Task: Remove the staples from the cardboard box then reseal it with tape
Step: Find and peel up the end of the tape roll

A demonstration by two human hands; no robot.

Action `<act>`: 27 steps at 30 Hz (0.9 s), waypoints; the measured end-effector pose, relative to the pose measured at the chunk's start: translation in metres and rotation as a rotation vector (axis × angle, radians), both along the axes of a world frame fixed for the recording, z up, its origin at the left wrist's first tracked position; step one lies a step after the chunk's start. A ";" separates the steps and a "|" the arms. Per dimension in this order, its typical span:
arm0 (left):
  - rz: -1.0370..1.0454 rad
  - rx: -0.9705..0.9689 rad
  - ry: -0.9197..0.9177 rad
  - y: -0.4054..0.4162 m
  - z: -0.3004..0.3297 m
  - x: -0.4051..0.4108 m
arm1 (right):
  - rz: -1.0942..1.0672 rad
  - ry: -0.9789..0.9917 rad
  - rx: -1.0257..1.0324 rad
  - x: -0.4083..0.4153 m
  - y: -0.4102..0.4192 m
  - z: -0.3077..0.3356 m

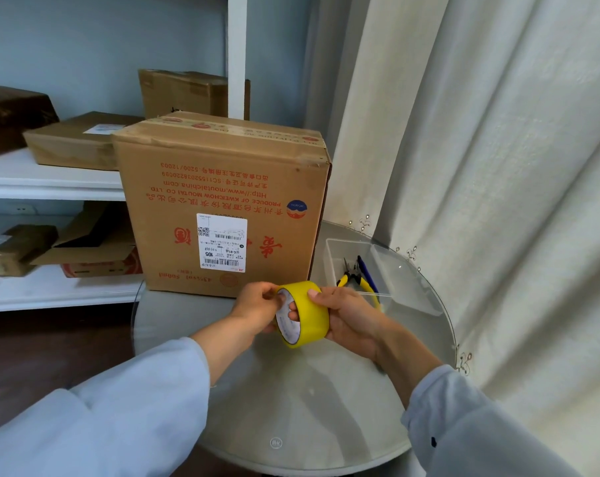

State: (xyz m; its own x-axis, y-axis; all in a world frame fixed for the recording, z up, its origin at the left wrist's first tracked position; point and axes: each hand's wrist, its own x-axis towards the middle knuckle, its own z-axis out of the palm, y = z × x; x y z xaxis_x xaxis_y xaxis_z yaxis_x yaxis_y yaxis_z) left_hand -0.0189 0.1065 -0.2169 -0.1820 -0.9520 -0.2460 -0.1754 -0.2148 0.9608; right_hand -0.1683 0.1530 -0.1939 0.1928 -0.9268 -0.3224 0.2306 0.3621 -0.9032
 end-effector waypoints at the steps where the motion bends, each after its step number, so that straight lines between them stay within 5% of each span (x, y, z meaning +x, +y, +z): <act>1: -0.005 0.037 -0.001 0.000 -0.002 0.000 | 0.010 -0.013 -0.007 0.000 0.001 0.000; 5: 0.014 0.124 0.051 0.003 -0.006 -0.001 | 0.040 -0.047 -0.015 -0.001 0.001 0.003; 16: 0.012 -0.402 -0.015 -0.002 -0.002 0.000 | -0.070 0.037 0.102 0.007 -0.006 0.002; 27: -0.081 -0.484 -0.051 -0.003 -0.010 0.001 | -0.094 0.022 0.059 0.012 0.001 -0.007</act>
